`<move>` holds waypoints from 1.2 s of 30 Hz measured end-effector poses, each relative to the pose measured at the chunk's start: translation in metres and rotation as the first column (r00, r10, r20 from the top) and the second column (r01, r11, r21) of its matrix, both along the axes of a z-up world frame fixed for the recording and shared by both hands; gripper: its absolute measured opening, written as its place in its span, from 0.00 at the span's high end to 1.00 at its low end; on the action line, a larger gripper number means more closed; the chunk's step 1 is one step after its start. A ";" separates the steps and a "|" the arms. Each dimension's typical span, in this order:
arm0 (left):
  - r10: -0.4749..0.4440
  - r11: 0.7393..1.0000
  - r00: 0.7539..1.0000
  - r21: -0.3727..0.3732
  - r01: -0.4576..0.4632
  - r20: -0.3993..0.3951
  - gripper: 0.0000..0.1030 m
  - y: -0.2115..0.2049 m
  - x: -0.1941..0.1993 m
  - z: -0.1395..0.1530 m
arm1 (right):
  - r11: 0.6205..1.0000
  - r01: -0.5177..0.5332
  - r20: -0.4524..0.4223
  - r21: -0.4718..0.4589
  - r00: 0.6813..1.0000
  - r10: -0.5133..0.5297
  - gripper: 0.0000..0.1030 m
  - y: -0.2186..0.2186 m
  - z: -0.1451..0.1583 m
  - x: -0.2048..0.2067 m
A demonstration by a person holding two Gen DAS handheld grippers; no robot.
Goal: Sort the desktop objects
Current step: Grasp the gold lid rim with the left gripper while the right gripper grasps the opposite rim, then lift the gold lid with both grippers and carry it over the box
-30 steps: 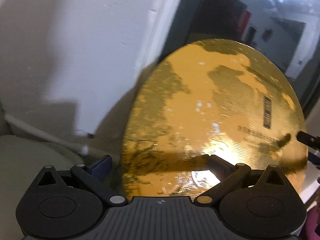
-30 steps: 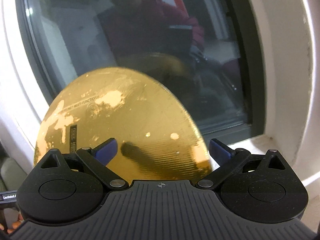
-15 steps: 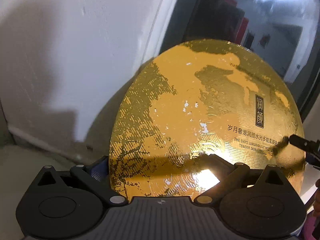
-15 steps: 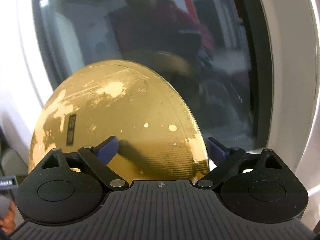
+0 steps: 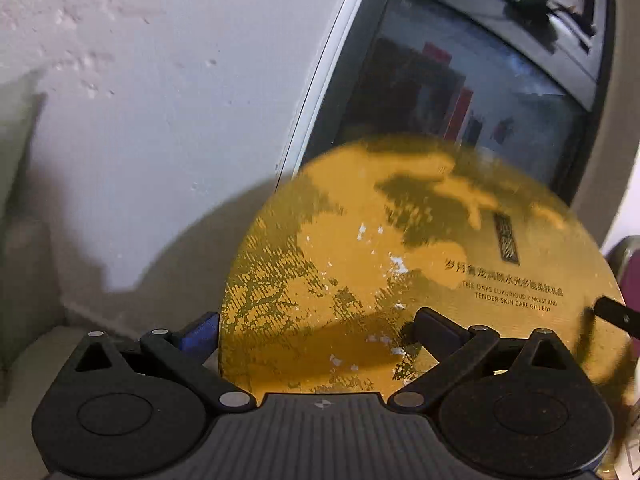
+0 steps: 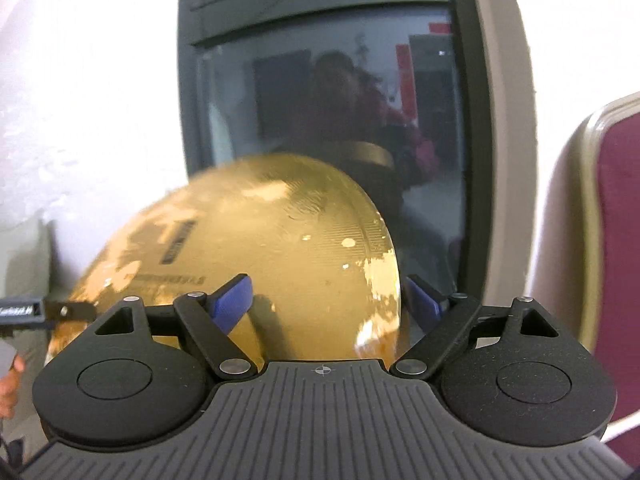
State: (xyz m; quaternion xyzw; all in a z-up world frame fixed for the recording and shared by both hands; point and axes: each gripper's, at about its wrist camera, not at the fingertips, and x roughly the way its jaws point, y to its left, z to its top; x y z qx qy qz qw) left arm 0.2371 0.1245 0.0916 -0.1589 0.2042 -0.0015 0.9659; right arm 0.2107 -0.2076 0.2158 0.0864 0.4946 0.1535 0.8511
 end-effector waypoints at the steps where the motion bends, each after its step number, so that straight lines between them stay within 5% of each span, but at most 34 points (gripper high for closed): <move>1: 0.008 1.000 1.000 0.008 -0.008 -0.006 0.02 -0.002 -0.016 0.006 | 1.000 0.001 -0.022 0.009 1.000 -0.001 0.17 -0.005 0.012 -0.010; 8: 0.003 1.000 0.994 -0.007 -0.003 -0.111 0.02 -0.027 -0.092 -0.003 | 0.998 -0.013 -0.116 -0.053 0.993 0.007 0.17 -0.020 0.074 -0.085; 15: -0.014 0.998 0.984 -0.064 0.003 -0.180 0.02 -0.048 -0.138 -0.024 | 0.993 -0.011 -0.118 -0.121 0.993 -0.004 0.17 -0.046 0.135 -0.144; 22: -0.072 0.990 0.976 -0.137 0.044 -0.204 0.02 -0.063 -0.169 -0.032 | 0.983 0.008 -0.106 -0.182 0.994 -0.028 0.17 -0.066 0.185 -0.173; 28: -0.161 0.973 0.974 -0.188 0.131 -0.158 0.02 -0.091 -0.186 -0.036 | 0.947 0.005 -0.083 -0.322 0.996 -0.033 0.17 -0.085 0.227 -0.197; 36: -0.307 0.940 0.931 -0.214 0.264 -0.196 0.02 -0.142 -0.191 -0.058 | 0.897 0.110 -0.129 -0.429 0.975 -0.181 0.18 -0.128 0.259 -0.234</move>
